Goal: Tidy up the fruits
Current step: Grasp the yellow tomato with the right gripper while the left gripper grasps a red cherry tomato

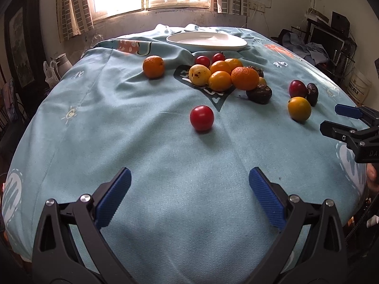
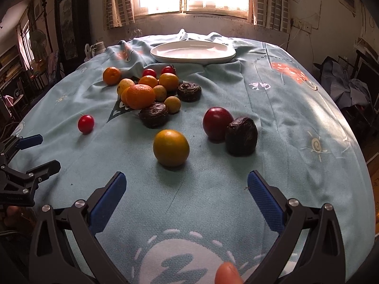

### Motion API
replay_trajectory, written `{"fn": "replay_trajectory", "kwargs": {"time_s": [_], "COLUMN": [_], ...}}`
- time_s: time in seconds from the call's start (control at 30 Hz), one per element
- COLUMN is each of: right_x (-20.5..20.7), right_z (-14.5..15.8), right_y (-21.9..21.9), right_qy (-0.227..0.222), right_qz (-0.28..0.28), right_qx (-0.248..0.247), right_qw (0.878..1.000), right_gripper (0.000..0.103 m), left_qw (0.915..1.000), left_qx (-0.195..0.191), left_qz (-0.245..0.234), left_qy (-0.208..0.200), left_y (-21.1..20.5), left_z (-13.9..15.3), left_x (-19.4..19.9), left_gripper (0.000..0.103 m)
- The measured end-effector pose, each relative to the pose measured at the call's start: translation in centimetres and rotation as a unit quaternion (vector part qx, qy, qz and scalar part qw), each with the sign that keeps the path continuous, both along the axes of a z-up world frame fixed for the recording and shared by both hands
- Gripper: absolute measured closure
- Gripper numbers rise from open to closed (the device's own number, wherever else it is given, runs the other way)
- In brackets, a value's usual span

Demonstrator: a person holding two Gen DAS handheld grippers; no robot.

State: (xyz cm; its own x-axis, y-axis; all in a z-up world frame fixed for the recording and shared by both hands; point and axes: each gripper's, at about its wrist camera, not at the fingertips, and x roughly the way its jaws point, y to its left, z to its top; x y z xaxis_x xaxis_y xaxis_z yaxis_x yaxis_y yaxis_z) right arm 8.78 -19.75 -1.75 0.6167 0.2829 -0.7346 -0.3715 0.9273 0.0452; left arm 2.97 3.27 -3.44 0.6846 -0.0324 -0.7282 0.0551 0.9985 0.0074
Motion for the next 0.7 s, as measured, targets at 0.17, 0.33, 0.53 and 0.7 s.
{"fn": "replay_trajectory", "kwargs": {"time_s": [0.17,0.33,0.53,0.7], "right_x": [1.6,3.0,4.1,3.9], "right_z": [0.0,-0.3,-1.8,-1.8], "right_y": [1.3,2.4,2.5,2.0], "right_qy": [0.008,0.016,0.047,0.047], "right_qz": [0.034,0.051,0.058,0.056], "right_qx": [-0.004,-0.020,-0.027,-0.005], "right_qw": [0.999,0.998,0.997,0.997], "right_gripper": [0.015,0.027,0.060,0.064], "left_qw": [0.9993,0.9991,0.9977,0.9960], "left_qx": [-0.037,-0.040,-0.035,-0.026], "left_qz": [0.001,-0.008,-0.055,-0.079], "left_qy": [0.009,0.011,0.017,0.032], "left_y": [1.7,2.2,1.7,1.0], "left_z": [0.1,-0.1,1.0,0.7], "left_x": [0.9,1.7,3.8,6.3], "left_gripper": [0.002,0.002,0.002,0.010]}}
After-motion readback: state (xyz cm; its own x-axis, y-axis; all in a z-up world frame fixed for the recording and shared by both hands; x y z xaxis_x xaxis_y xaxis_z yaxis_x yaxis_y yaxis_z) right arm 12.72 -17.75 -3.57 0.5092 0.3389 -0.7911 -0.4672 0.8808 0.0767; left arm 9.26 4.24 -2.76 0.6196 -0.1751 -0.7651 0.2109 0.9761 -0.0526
